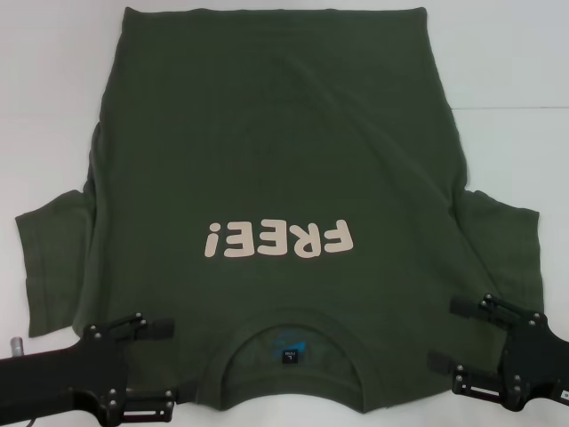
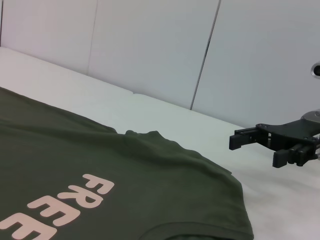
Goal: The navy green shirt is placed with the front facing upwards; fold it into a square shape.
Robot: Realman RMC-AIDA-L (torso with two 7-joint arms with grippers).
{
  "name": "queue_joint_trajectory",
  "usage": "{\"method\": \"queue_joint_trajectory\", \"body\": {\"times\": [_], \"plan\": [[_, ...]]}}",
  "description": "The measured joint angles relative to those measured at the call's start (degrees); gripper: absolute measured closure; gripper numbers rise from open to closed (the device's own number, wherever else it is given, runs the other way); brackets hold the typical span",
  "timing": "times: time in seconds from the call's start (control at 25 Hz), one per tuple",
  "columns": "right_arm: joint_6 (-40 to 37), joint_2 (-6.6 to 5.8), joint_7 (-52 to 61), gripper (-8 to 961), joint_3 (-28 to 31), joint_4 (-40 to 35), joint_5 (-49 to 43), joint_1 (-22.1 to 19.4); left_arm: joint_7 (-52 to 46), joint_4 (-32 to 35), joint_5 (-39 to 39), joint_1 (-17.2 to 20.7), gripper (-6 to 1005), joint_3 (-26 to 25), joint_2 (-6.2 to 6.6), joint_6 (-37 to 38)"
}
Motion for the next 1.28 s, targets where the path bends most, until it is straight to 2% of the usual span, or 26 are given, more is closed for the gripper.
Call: {"method": "queue_joint_trajectory", "body": {"times": [0.44,0.6,0.72,0.84,1.0,1.12,1.28], "plan": [[0.0,-0.02,0.0,72,0.0,0.5,0.0,0.0,-1.0,0.0,-0.6,0.0,74,-1.2,-0.04,0.3],[0.0,0.00,0.0,72,0.1,0.7,0.0,0.1,-9.4,0.1,-3.2,-0.3,76,-5.4,0.81,1.2],[0.0,0.00,0.0,72,0.1,0.7,0.0,0.2,-18.5,0.3,-3.8,-1.2,77,-7.5,2.28,1.3],[-0.2,-0.04,0.1,72,0.1,0.7,0.0,0.0,-32.1,1.0,-3.1,-3.2,77,-9.1,4.73,-0.8],[-0.3,-0.06,0.1,73,0.1,0.7,-0.1,-0.2,-46.6,3.8,-1.1,-4.8,79,-9.1,6.60,-3.9],[-0.6,-0.07,0.2,73,0.1,0.7,-0.3,-0.3,-56.9,5.3,4.9,-6.8,79,-8.8,8.24,-7.6],[-0.8,-0.10,0.5,73,0.0,0.7,-0.4,-0.5,-63.1,5.2,13.9,-9.9,79,-9.1,10.30,-9.5]]}}
